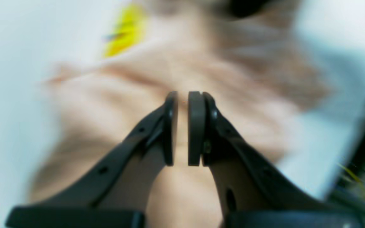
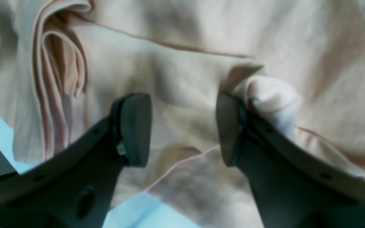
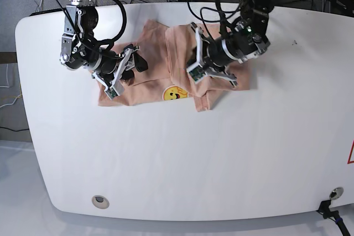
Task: Fold the T-shirt properly
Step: 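Press the folded end flat with the left gripper, then release the right gripper and move it to the shirt's other end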
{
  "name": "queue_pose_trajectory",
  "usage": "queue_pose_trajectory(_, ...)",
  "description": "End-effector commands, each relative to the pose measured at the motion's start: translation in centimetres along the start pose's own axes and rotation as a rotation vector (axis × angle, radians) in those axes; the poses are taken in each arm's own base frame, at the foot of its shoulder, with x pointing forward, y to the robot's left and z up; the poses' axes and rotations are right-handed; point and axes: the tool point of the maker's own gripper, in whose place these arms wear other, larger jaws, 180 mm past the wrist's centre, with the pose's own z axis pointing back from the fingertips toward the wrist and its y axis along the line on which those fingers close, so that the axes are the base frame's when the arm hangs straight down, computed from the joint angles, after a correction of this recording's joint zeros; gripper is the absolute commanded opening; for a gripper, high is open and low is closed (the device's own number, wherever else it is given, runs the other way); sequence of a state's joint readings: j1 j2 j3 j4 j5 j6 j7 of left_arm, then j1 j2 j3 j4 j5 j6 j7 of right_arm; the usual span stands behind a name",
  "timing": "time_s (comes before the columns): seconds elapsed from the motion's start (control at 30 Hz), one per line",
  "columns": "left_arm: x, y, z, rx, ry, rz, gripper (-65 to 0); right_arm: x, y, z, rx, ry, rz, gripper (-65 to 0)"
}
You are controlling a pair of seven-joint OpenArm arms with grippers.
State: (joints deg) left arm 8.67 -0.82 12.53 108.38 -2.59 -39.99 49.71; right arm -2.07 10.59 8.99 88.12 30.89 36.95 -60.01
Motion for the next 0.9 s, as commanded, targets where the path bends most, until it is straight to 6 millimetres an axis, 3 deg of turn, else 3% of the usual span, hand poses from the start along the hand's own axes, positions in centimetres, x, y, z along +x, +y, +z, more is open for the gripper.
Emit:
queue_pose_trajectory(0.0,0.2,2.7,1.0,0.065,-0.024,0.011,-60.5,-0.9,-0.7,0.2,-0.030,0.052,0.010,-32.4)
queue_pose_trajectory(0.17,-2.6,5.9,2.2,0.136,0.038,0.035,-60.5,-0.2,-0.8,0.3,-0.034,0.040,0.017,-32.4)
queue_pose_trajectory(0.37,-5.7,5.5,1.9,0.110,0.117,0.053,-60.4,0.8,-1.0,0.5,-0.040,0.020,0.028,-32.4)
queue_pose_trajectory(0.5,-7.7,5.0,1.0,0.077,0.163,0.092,-60.4,2.7,-1.0,1.1,-0.053,-0.017,0.062,-32.4)
queue_pose_trajectory(0.73,-7.7,4.7,0.2,0.061,0.119,0.114,-60.4,5.1,-0.2,2.4,-0.054,-0.062,0.110,-32.4)
queue_pose_trajectory(0.87,-7.7,4.7,0.2,0.060,0.120,0.115,-60.4,7.9,-1.4,4.7,-0.038,-0.195,0.039,-32.4)
